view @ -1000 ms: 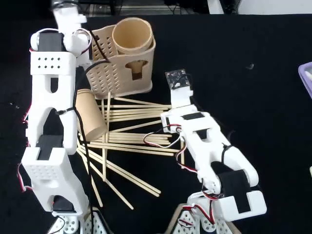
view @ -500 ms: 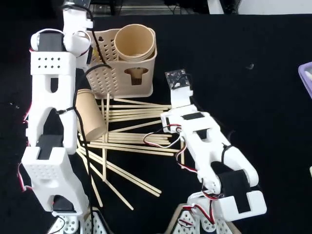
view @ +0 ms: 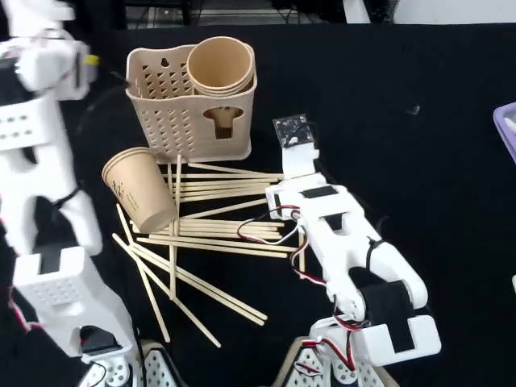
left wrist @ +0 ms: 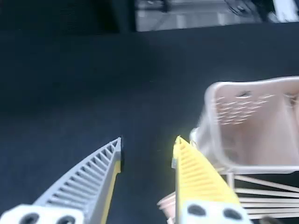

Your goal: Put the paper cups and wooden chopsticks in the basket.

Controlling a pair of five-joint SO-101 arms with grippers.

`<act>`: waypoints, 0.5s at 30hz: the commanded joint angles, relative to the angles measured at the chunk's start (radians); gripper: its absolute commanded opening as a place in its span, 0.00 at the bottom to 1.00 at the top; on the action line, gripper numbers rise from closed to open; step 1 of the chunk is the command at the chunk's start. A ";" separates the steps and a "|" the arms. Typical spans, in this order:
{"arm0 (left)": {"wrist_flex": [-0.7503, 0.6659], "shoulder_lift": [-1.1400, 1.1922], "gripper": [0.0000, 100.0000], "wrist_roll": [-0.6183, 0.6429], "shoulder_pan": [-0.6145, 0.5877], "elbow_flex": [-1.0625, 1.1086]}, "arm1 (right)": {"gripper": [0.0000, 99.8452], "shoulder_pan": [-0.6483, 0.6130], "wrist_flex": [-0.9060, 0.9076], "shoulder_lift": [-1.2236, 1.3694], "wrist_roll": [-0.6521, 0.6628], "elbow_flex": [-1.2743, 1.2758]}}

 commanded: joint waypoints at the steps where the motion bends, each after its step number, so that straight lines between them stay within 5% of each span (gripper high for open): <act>1: 0.055 -0.034 0.18 -0.005 -0.130 -0.005 | 0.20 0.018 -0.012 0.005 0.000 -0.070; 8: 0.031 0.123 0.18 -0.031 -0.153 0.309 | 0.20 0.018 -0.012 0.005 0.000 -0.070; 15: -0.052 0.293 0.18 -0.032 -0.087 0.343 | 0.20 0.018 -0.012 0.005 0.000 -0.070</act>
